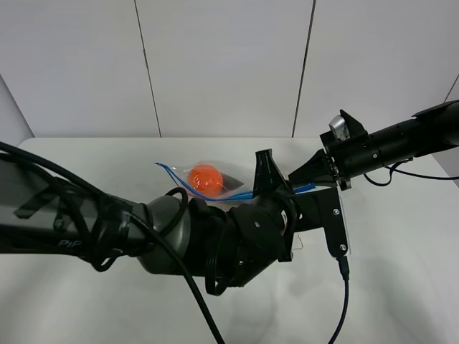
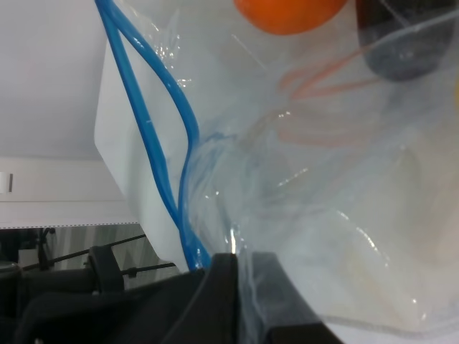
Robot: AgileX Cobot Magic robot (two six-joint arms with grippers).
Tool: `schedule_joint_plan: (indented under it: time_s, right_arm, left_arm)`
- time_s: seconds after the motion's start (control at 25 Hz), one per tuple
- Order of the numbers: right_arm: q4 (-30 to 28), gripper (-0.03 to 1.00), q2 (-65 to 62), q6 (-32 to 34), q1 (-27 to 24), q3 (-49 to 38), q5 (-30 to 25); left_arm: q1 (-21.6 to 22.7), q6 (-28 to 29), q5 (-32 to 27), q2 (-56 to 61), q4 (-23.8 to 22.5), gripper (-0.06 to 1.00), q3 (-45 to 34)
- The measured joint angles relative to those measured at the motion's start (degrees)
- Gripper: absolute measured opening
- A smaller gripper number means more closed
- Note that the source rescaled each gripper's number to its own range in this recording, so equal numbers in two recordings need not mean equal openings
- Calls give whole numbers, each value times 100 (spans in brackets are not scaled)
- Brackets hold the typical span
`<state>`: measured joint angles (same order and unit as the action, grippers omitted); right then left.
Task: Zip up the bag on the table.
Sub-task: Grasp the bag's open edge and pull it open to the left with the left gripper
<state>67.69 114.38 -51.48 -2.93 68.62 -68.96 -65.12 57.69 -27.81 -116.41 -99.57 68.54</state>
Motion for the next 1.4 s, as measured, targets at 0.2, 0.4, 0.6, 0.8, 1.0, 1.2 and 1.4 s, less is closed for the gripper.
schedule_joint_plan:
  time_s: [0.2, 0.4, 0.6, 0.8, 1.0, 1.2, 1.4]
  right_arm:
    - [-4, 0, 0, 0, 0, 0, 0]
    - [-6, 0, 0, 5, 0, 0, 0]
    - [-6, 0, 0, 10, 0, 0, 0]
    - [-11, 0, 0, 10, 0, 0, 0]
    - [-11, 0, 0, 10, 0, 0, 0]
    - [-11, 0, 0, 10, 0, 0, 0]
    - [-11, 0, 0, 10, 0, 0, 0]
  left_arm:
    - [-17, -137, 0, 0, 0, 15, 0]
    - [-17, -276, -16, 0, 0, 15, 0]
    - [-17, -293, -54, 0, 0, 15, 0]
    - [-17, -293, -109, 0, 0, 15, 0]
    - [-17, -294, -109, 0, 0, 15, 0]
    - [-17, -299, -109, 0, 0, 3, 0]
    - [-17, -305, -109, 0, 0, 0, 0]
